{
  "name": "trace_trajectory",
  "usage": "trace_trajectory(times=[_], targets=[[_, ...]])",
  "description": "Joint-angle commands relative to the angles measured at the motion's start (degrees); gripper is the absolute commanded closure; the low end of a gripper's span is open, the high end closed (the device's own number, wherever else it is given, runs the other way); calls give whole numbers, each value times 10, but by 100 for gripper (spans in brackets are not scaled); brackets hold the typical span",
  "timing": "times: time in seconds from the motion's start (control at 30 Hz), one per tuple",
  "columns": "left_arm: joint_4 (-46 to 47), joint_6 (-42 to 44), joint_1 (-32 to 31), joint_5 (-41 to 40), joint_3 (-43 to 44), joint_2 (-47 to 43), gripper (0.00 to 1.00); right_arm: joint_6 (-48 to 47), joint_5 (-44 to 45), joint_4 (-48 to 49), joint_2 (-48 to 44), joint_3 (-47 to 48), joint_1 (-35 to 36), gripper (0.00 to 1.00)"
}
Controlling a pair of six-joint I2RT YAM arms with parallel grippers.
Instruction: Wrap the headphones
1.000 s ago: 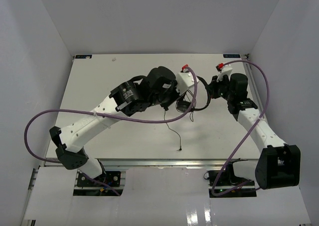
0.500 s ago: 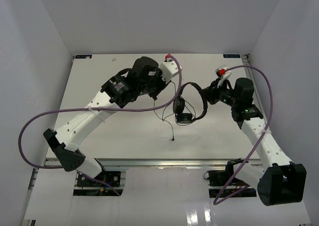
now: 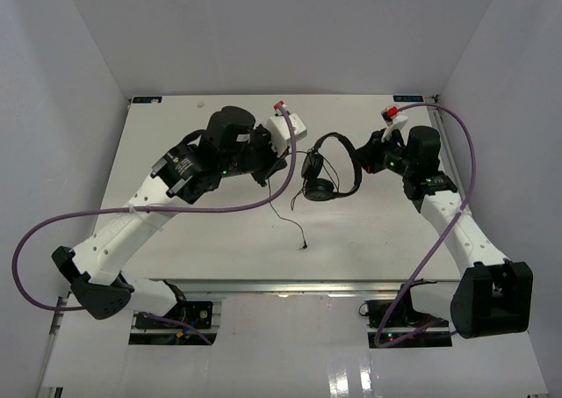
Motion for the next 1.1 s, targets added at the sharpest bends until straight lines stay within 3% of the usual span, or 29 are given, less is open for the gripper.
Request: trace_trajectory(times=[0.0, 0.23, 0.47, 1.07], targets=[[18, -1, -1, 57, -14, -57, 100, 43, 39, 45, 38, 75, 1, 92], [16, -3, -9, 115, -24, -55, 100, 97, 136, 35, 108, 140, 26, 92], [6, 4, -48, 145, 74, 28, 100, 116, 264, 20, 169, 178, 67, 92], [-14, -20, -123, 170, 198, 123, 100, 151, 302, 2, 241, 215, 74, 92]])
